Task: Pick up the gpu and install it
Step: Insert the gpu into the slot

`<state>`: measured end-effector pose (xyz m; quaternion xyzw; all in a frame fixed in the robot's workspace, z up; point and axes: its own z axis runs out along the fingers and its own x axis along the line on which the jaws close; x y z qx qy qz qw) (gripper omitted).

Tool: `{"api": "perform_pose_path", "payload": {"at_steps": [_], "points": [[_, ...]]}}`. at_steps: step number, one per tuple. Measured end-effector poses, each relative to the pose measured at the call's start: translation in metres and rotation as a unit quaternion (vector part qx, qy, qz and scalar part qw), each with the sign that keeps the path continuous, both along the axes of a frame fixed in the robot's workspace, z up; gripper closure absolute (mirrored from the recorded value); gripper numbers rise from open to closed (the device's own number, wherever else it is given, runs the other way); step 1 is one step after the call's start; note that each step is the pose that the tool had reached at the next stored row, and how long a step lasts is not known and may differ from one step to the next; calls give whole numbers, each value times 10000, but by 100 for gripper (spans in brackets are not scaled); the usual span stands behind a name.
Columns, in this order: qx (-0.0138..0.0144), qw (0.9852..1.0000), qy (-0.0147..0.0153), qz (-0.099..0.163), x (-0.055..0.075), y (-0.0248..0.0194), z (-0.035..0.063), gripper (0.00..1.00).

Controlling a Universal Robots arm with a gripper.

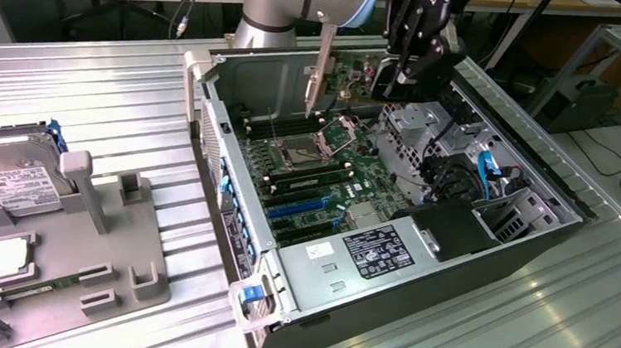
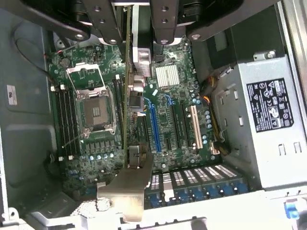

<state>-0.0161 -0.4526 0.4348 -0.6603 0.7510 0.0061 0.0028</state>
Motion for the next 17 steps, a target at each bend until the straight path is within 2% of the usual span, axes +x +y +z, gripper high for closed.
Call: {"api": "perform_pose_path", "payload": {"at_steps": [5, 9, 17], "points": [[0, 9992, 0, 388, -1, 0, -1, 71], [-3, 9977, 1, 678, -4, -1, -4, 71], [-2, 9977, 0, 684, -12, -2, -7, 71]]}}
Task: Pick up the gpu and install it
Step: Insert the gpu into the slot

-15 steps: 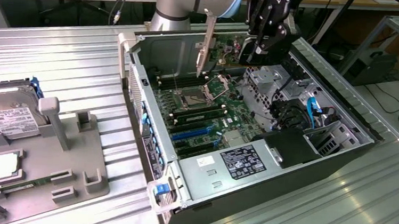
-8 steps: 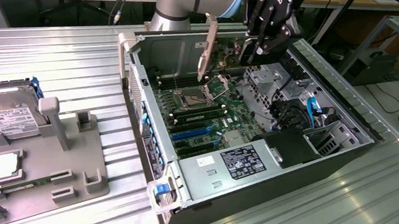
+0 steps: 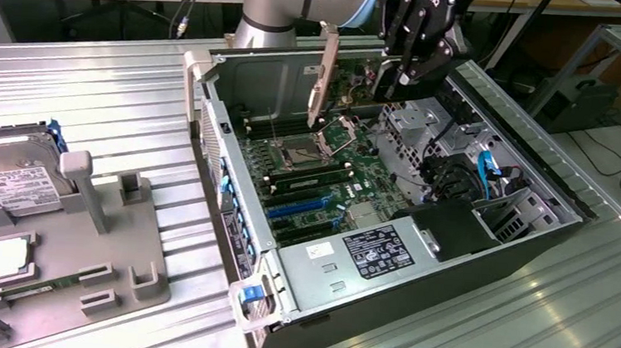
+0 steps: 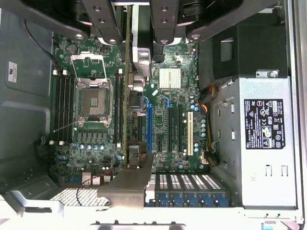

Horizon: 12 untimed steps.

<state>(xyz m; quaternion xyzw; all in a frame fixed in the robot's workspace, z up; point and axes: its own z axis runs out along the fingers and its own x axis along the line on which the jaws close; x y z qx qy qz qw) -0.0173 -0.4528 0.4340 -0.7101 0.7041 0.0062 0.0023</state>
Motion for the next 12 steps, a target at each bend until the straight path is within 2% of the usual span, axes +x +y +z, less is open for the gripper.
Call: {"api": "perform_pose_path", "payload": {"at_steps": [5, 8, 12], "points": [[0, 10000, 0, 1, -26, 4, -94, 71], [0, 10000, -11, 0, -137, 22, -167, 71], [0, 10000, -16, 0, -191, 49, -236, 71]]}}
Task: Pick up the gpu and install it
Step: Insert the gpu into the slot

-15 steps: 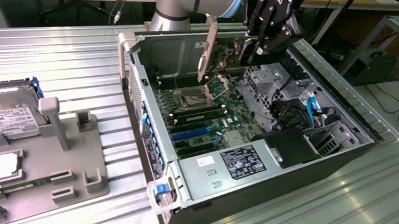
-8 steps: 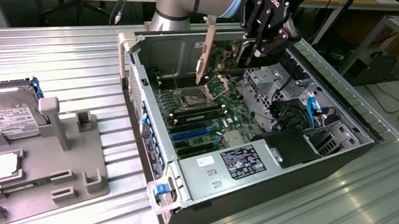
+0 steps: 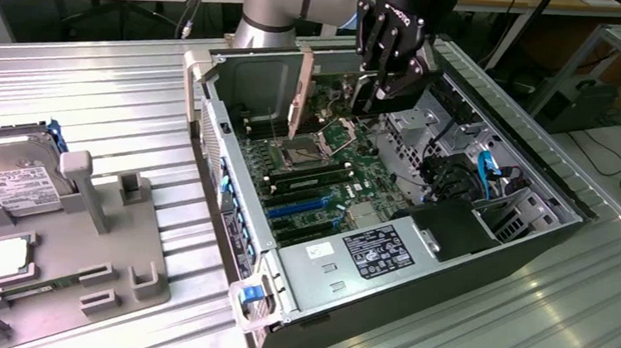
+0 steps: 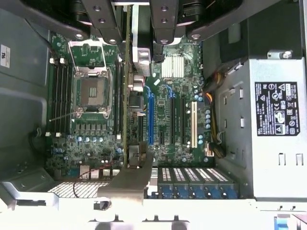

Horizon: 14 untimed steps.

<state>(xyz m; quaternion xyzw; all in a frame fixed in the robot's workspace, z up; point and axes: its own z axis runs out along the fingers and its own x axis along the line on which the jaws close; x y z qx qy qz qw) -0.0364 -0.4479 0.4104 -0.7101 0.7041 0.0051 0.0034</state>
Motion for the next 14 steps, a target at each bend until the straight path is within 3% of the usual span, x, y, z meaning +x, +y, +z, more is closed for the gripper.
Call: {"api": "perform_pose_path", "payload": {"at_steps": [7, 14], "points": [[-1, 10000, 0, -24, -7, 9, -130, 71], [-1, 9998, 0, -213, -15, 22, -274, 71]]}}
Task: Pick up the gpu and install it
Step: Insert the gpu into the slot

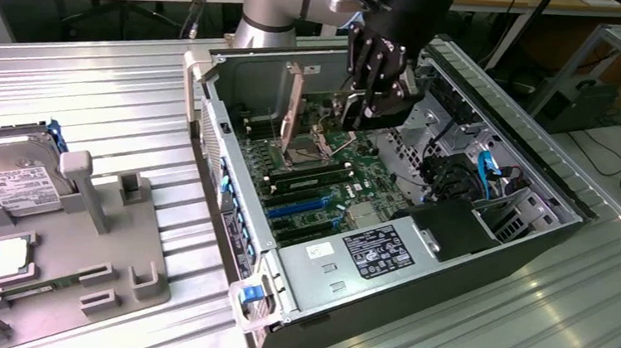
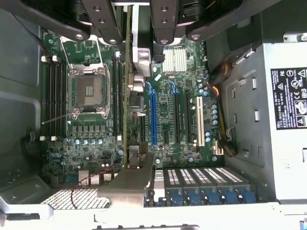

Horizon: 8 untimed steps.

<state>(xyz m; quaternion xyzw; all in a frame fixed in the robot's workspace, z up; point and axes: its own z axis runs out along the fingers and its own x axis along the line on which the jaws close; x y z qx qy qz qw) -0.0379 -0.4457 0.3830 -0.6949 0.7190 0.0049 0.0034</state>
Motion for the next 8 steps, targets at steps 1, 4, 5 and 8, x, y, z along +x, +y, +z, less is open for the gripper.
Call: {"api": "perform_pose_path", "payload": {"at_steps": [1, 4, 5, 8], "points": [[0, 10000, 0, 4, -8, 10, -19, 71], [1, 10000, -1, 80, -35, 25, -64, 71], [2, 9999, -1, 118, -39, 26, -77, 71], [1, 9998, -1, 213, -42, 38, -132, 71]]}}
